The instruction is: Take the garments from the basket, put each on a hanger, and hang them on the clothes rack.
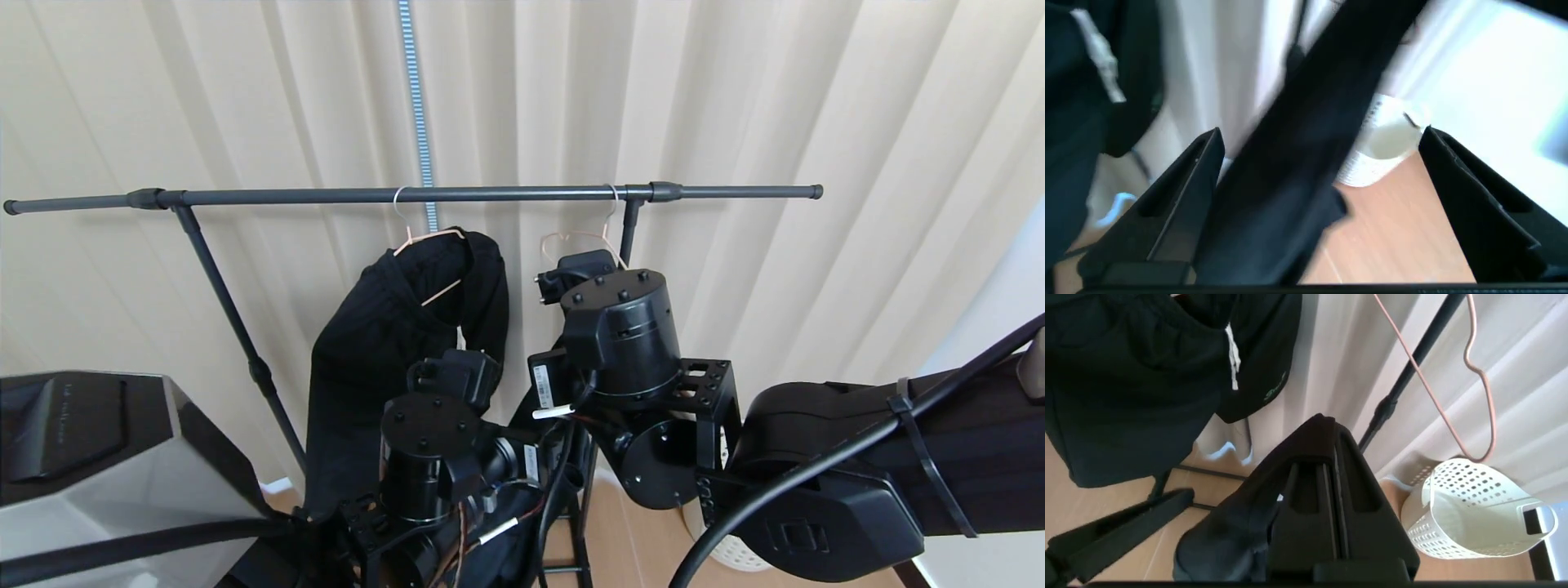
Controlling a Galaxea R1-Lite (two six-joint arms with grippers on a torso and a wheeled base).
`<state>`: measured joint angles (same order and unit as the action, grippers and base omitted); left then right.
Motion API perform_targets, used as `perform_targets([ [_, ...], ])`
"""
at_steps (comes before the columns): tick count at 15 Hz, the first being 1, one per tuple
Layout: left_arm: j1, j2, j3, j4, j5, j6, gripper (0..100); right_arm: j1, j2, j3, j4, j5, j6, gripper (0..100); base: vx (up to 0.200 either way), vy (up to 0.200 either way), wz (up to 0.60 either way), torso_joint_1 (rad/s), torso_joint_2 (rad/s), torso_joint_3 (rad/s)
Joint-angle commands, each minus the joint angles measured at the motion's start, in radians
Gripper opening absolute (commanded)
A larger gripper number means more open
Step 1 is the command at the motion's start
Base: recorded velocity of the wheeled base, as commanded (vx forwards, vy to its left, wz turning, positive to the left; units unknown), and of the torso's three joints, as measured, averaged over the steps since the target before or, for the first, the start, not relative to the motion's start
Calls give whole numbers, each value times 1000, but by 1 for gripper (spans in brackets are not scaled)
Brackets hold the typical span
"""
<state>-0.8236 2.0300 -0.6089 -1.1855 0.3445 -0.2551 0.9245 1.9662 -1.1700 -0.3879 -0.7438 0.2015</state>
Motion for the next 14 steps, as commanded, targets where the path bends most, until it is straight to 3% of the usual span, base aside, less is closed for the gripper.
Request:
perform_targets([
  [1,26,21,-9,0,10,14,100,1,-4,0,0,0,-1,0,0,0,0,0,0,0],
  [14,83,85,-18,-9,33,53,100,19,-26,6,0,-11,-2,0,0,0,0,0,0,0],
])
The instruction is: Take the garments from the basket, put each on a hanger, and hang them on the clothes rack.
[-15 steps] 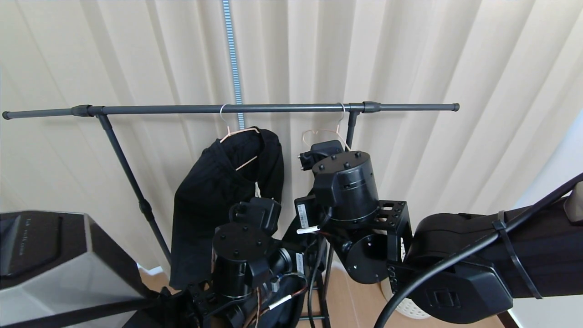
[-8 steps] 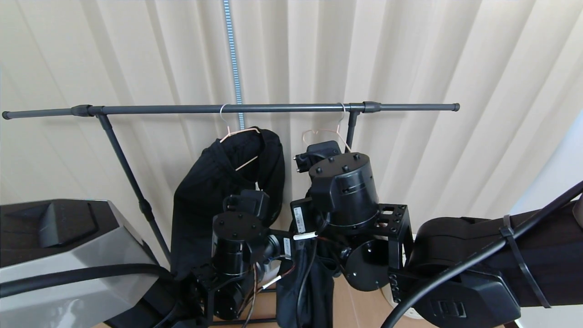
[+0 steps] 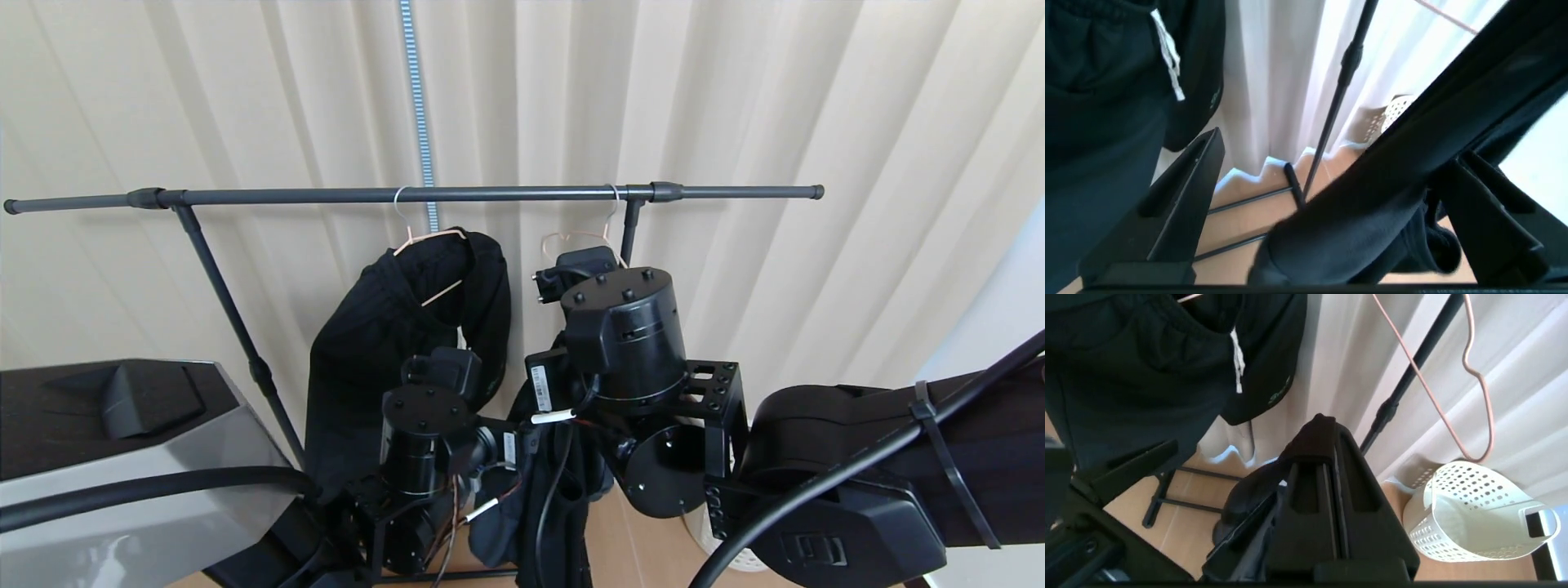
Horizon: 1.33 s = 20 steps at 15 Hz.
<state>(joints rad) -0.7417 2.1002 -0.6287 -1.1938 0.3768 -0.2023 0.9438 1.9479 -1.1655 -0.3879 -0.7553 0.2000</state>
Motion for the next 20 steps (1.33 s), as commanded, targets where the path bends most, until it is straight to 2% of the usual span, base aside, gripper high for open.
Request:
perform_targets([
  [1,5,30,0,-3,1,1,100,0,-12,1,0,-1,-1,0,0,0,0,0,0,0],
  [6,8,55,21,-58,13,38,100,-19,-9,-2,0,-1,-1,0,0,0,0,0,0,0],
  [7,5,52,38,-76,16,52,0,-25,-9,-3,0,1,-1,0,0,0,0,0,0,0],
  [12,-8,41,100,-205,16,133,0,-74,5,-17,-3,5,-2,0,0,0,0,0,0,0],
  [20,-5,-83,118,-196,-13,135,0,-102,59,-20,-3,8,-5,0,0,0,0,0,0,0],
])
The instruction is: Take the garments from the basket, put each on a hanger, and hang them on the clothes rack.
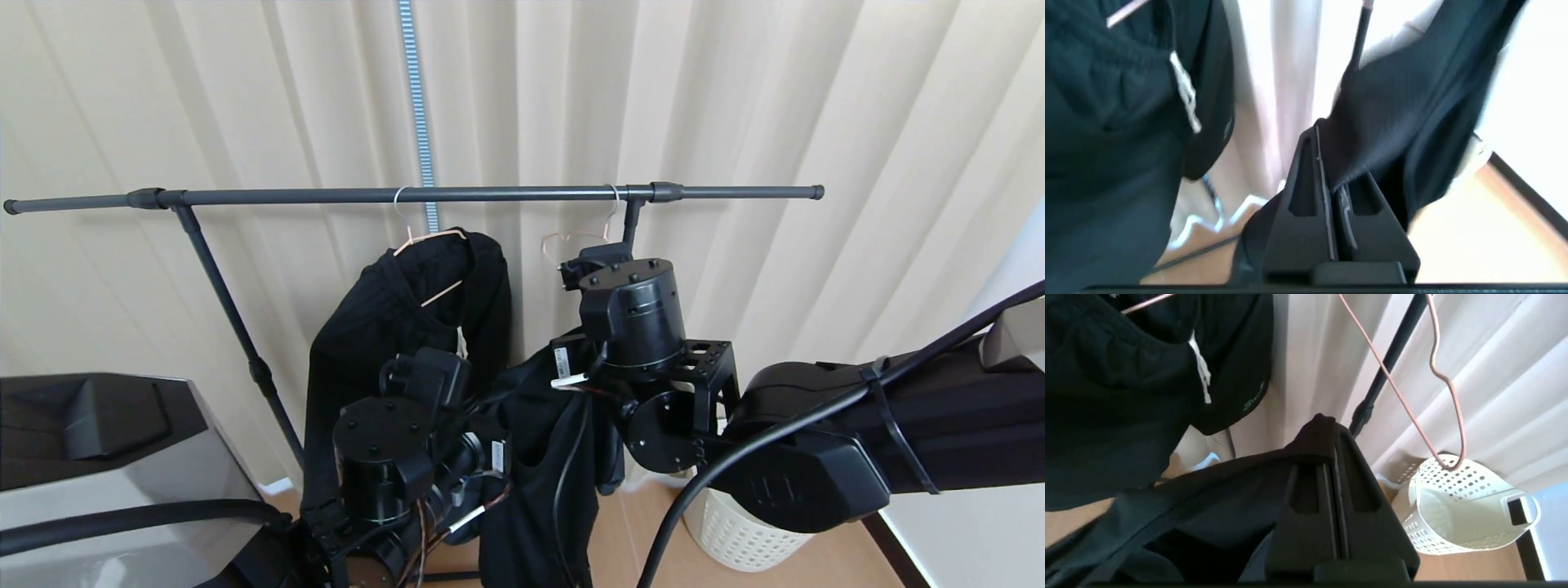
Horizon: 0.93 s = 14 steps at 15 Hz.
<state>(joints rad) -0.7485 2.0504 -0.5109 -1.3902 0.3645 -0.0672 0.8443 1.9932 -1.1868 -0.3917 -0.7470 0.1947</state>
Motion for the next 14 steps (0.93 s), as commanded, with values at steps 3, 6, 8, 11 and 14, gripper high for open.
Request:
perform_targets([
  [3,20,-33,-25,-1,4,-2,0,-2,29,13,14,2,-1,100,0,0,0,0,0,0],
  [6,41,-32,-40,0,5,-2,0,-27,19,108,4,121,-84,100,0,0,0,0,0,0],
  [8,47,-33,-44,0,5,-2,0,-56,10,162,1,198,-152,100,0,0,0,0,0,0],
  [11,66,-35,-55,-1,8,-2,0,-88,-8,222,-1,327,-213,100,0,0,0,0,0,0],
  [14,67,-41,-54,0,8,-2,0,-99,-27,260,-4,471,-238,100,0,0,0,0,0,0],
])
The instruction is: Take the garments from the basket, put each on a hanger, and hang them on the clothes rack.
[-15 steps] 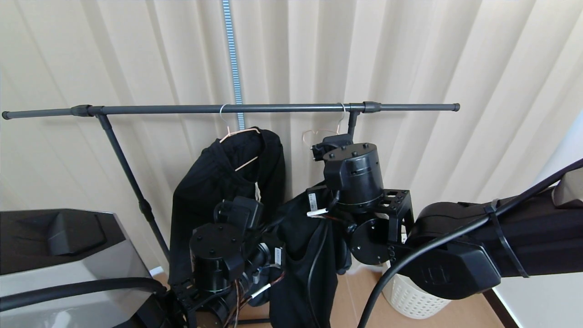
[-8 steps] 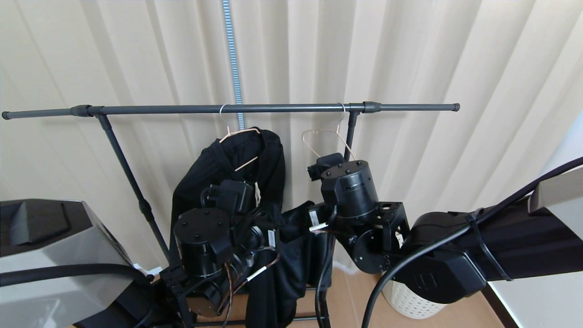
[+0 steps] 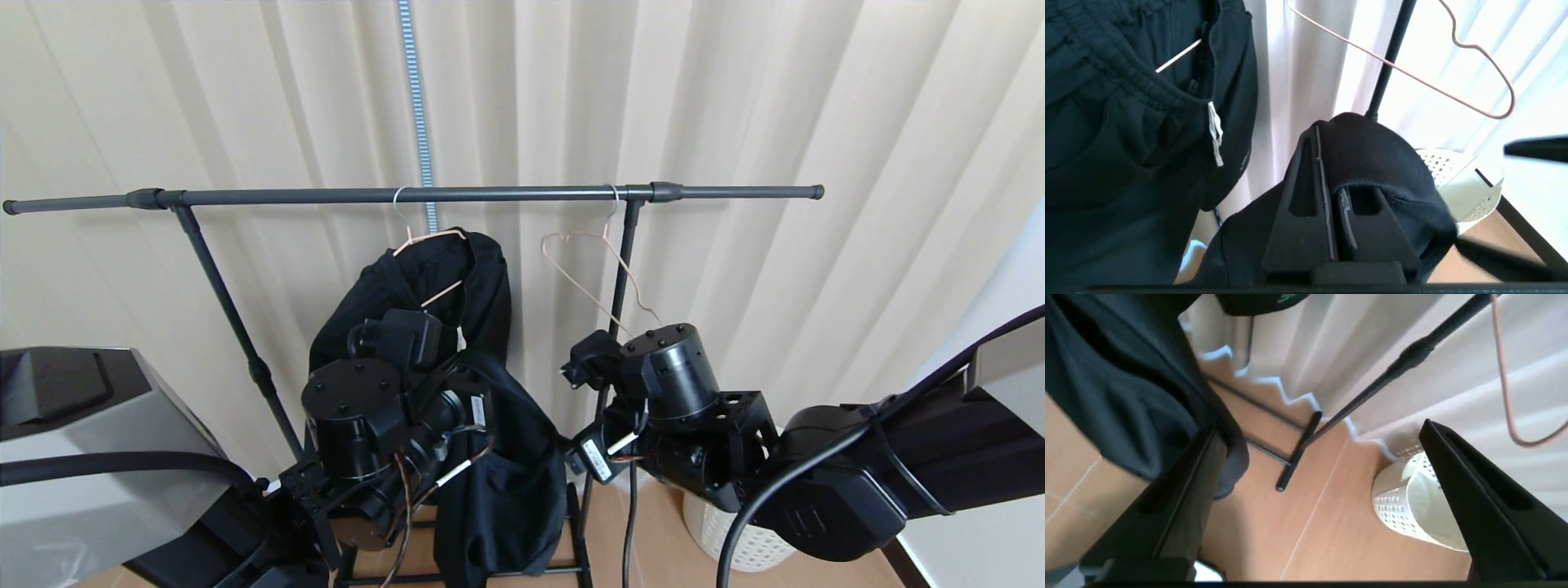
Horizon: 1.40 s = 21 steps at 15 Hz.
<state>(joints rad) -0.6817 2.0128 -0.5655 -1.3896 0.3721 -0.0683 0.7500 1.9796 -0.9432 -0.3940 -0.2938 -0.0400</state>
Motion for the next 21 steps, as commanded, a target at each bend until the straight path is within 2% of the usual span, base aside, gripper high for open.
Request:
perform_targets([
  [1,-1,-3,1,0,1,-1,0,-4,-7,17,-14,25,0,100,0,0,0,0,0,0],
  [3,-4,-3,4,0,2,-1,0,15,31,23,-103,32,11,100,0,0,0,0,0,0],
  [4,-4,-3,4,0,2,-1,0,26,35,34,-111,32,15,100,0,0,0,0,0,0],
  [5,-4,-3,4,0,2,-1,0,46,24,78,-129,58,14,100,0,0,0,0,0,0],
  [6,-4,-3,3,0,2,-1,0,61,5,123,-177,127,6,100,0,0,0,0,0,0],
  [7,-4,-3,3,0,2,-1,0,65,-2,139,-197,148,0,100,0,0,0,0,0,0],
  [8,-4,-3,3,0,2,-1,0,66,-2,161,-235,162,-18,100,0,0,0,0,0,0],
  [10,-4,-3,4,0,4,-1,0,69,25,138,-250,154,-20,100,0,0,0,0,0,0],
  [11,-6,-8,6,0,4,-1,0,71,74,101,-247,102,-12,100,0,0,0,0,0,0],
  [12,-6,-9,7,0,7,1,0,71,122,66,-250,16,2,100,0,0,0,0,0,0],
  [13,-6,-9,7,0,10,1,0,71,147,43,-250,-25,12,100,0,0,0,0,0,0],
  [14,-6,-14,10,0,14,1,0,69,203,-17,-243,-107,58,100,0,0,0,0,0,0],
  [17,-7,-17,15,0,16,2,0,61,257,-78,-241,-185,71,100,0,0,0,0,0,0],
  [21,-10,-19,15,-2,16,2,0,29,311,-131,-239,-237,92,100,0,0,0,0,0,0],
])
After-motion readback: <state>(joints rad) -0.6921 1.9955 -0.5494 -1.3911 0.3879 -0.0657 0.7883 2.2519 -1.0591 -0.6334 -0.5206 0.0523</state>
